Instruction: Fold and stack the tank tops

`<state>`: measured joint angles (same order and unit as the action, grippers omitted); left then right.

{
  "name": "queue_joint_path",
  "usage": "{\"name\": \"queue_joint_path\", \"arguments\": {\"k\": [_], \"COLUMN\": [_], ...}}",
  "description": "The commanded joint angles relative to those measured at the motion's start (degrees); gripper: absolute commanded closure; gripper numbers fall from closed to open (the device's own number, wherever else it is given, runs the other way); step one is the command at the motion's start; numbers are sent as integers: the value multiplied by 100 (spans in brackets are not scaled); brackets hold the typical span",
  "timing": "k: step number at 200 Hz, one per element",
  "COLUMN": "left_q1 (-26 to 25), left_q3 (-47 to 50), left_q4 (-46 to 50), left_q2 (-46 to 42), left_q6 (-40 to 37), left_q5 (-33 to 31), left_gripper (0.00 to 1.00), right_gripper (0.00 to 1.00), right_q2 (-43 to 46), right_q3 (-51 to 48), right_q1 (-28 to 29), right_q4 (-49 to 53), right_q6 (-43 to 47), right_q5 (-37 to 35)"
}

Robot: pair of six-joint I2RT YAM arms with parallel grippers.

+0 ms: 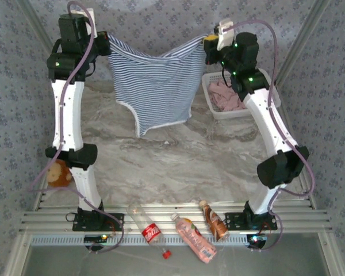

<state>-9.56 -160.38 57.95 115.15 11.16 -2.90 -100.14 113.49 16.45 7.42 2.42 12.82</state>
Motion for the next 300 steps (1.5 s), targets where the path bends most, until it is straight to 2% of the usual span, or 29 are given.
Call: {"name": "queue_joint_path", "arguments": {"k": [1, 13, 30, 48, 59, 70, 79, 108, 131, 152, 184, 227, 300], "left_q1": [134, 139, 126, 92, 97, 89, 95, 102, 123, 117, 27, -100, -568], "left_q3": [-297, -284, -148, 773, 2465, 4453, 5573, 7913, 9287, 10228, 11236, 11686, 11567], "left_q4": [-185, -23, 432, 757, 274, -813, -1129, -1296, -1344, -1226, -1040, -396, 127], "left_q2": [-119, -159, -201, -566, -1230, -2133, -2668, -3654, -4272, -4453, -4729, -4960, -4977], "left_q6": [-346, -441, -509, -437, -353, -232, -104, 105, 449, 949, 1744, 2420, 2817], "left_q5": [-203, -220, -217, -329, -291, -226, -235, -209, -150, 32, 240, 347, 446], "left_gripper": [100, 100, 100, 100, 100, 100, 100, 100, 100, 100, 100, 99, 95], "right_gripper": [100, 100, 100, 100, 100, 100, 100, 100, 100, 100, 100, 100, 99], "right_q2": [50, 142, 507, 1140, 1562, 1935, 2215, 2788, 2889, 2806, 2463, 2271, 2650], "right_q3": [665, 568, -169, -1384, -2264, -3046, -3676, -5307, -6181, -6807, -7258, -7141, -7009], "right_q1": [-100, -122, -98, -89, -84, -76, -2, 449, 840, 1195, 1393, 1567, 1783], "right_q4": [-90, 22, 25, 50, 97, 258, 353, 991, 1486, 1574, 1791, 2488, 3291], "right_q6": [40, 57, -51, -174, -297, -419, -497, -1006, -1328, -1702, -1748, -1448, -1410], "right_q5": [413, 555, 665, 639, 567, 594, 594, 515, 378, 303, 413, 451, 465]}}
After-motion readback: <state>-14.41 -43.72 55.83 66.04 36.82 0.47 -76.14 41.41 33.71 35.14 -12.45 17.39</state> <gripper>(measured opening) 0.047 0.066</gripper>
